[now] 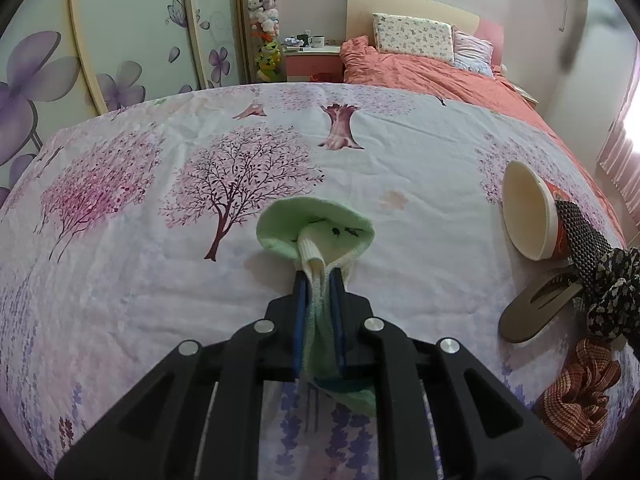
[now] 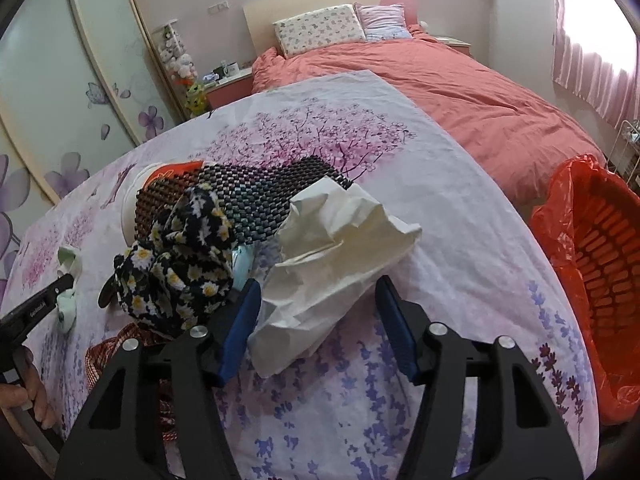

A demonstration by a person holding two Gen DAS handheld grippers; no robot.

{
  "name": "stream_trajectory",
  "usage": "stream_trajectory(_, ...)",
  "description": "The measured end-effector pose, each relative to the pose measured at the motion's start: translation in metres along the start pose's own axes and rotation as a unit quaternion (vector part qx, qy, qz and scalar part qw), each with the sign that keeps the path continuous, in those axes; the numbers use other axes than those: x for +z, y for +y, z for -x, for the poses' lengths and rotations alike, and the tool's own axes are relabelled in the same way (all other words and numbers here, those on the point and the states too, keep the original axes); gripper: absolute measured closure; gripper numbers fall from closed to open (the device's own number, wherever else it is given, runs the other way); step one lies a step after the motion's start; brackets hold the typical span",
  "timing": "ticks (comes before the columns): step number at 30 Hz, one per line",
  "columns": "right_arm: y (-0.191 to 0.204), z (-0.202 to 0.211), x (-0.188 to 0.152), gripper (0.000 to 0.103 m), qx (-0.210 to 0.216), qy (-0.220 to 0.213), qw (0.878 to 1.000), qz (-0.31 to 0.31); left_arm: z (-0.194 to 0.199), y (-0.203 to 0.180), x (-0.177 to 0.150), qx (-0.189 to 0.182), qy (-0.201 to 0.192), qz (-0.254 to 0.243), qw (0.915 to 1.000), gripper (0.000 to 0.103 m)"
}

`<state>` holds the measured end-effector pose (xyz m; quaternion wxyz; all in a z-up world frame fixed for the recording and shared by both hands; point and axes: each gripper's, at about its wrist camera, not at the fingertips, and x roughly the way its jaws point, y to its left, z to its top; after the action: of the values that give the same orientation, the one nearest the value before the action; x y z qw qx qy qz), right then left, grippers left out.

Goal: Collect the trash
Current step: 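Hold the green sock in the left gripper while the right grasps the white tissue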

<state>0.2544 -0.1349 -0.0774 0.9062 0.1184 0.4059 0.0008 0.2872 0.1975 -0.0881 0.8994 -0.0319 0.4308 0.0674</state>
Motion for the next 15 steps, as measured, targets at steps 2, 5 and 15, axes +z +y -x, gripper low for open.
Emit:
stream_trajectory(2,-0.003,-0.001,0.004,0.044,-0.002,-0.001,1.000,-0.008,0.000,-0.002,0.000,0.005,0.000,-0.004,1.0000,0.089)
stream_trajectory(5,-0.006,-0.003,0.012,0.044,0.008,0.004,1.000,-0.025,0.000,-0.001,0.001,0.006,0.000,-0.005,1.0000,0.089)
stream_trajectory(15,-0.008,-0.011,0.013,0.066,-0.023,-0.001,1.000,-0.008,0.000,-0.001,0.001,0.003,0.000,-0.002,1.0000,0.089)
